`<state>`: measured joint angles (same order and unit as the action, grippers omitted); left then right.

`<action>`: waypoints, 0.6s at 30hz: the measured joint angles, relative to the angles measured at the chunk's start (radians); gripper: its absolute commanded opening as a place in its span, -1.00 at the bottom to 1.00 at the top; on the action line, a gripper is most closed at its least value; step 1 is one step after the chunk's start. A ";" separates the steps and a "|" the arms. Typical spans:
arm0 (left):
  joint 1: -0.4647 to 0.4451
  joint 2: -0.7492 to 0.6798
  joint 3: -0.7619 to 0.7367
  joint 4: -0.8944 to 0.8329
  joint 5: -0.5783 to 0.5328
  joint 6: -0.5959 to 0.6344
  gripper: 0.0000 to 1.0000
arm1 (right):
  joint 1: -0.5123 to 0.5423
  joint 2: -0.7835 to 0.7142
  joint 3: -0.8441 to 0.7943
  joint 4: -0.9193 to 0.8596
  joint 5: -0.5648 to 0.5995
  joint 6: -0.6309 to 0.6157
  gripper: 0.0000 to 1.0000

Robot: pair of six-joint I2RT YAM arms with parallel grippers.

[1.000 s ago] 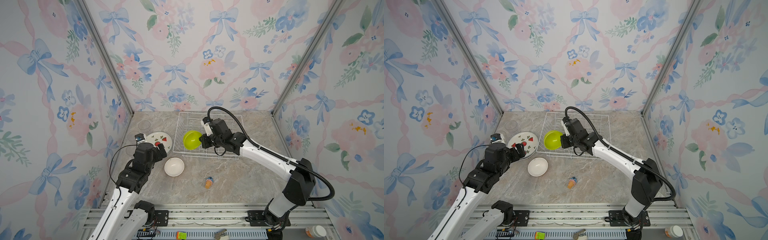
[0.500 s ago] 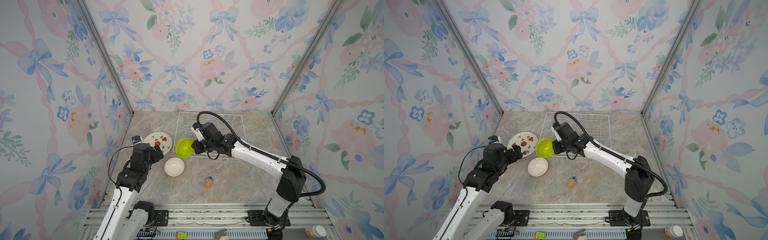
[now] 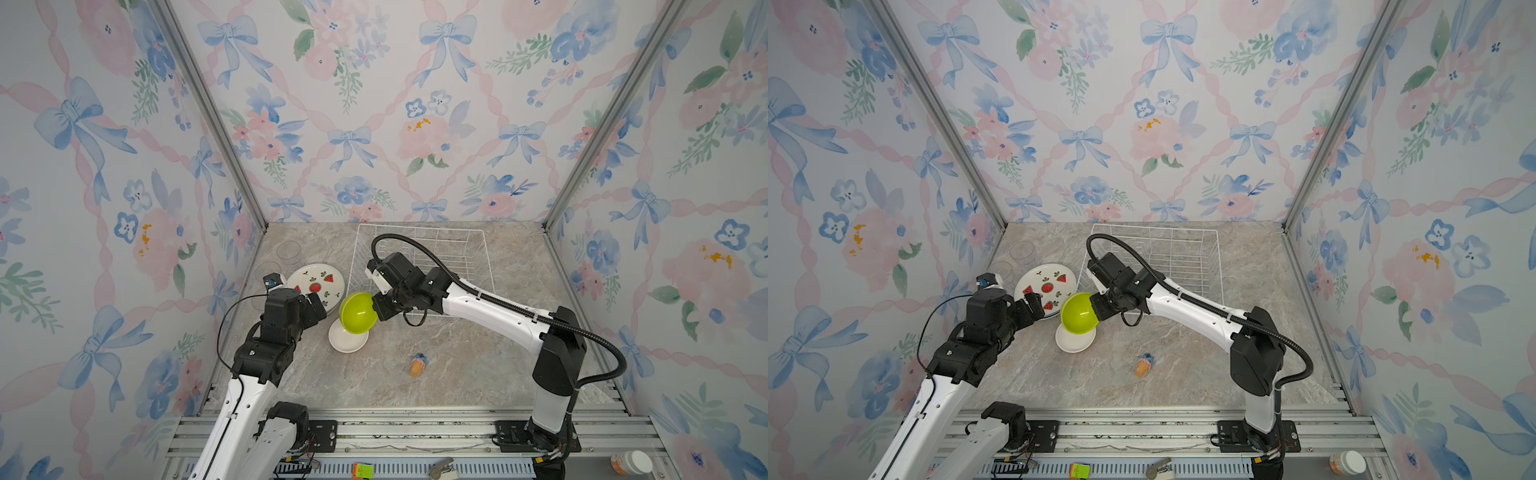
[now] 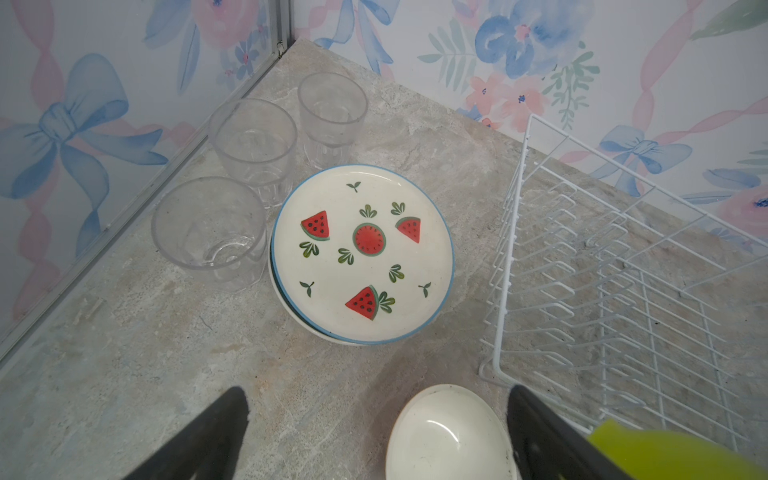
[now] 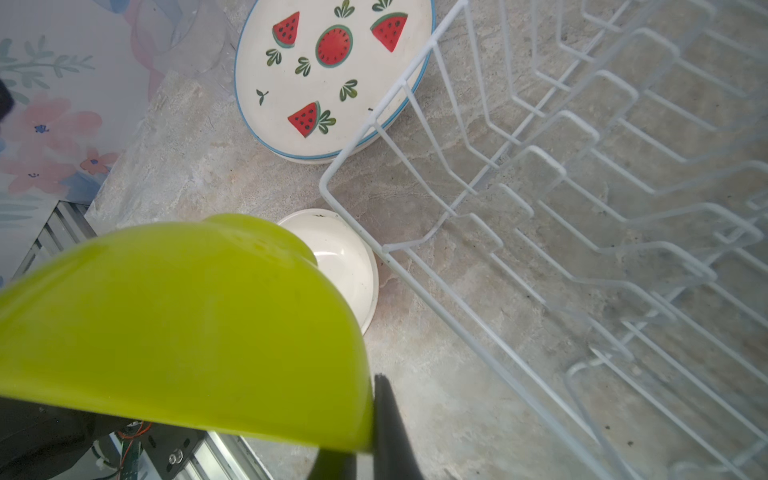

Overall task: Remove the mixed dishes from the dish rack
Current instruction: 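Lower the lime-green bowl into the white bowl and open the right gripper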

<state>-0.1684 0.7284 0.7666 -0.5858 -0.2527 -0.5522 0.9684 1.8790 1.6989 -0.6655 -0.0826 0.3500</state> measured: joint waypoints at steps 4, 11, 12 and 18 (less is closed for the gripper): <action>0.006 0.000 0.000 0.000 0.007 0.002 0.96 | 0.021 0.043 0.053 -0.049 0.002 -0.010 -1.00; 0.014 -0.013 -0.004 0.001 0.014 0.004 0.96 | 0.048 0.128 0.140 -0.138 0.026 -0.027 -1.00; 0.016 -0.014 -0.006 0.001 0.015 0.006 0.96 | 0.050 0.141 0.156 -0.152 0.031 -0.029 -1.00; 0.022 -0.019 -0.011 0.003 0.026 0.010 0.96 | 0.058 0.223 0.257 -0.238 0.059 -0.055 -1.00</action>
<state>-0.1467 0.7094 0.7559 -0.5823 -0.2268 -0.5419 1.0267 2.1017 1.9564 -0.9035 -0.0235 0.2947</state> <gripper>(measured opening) 0.979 0.077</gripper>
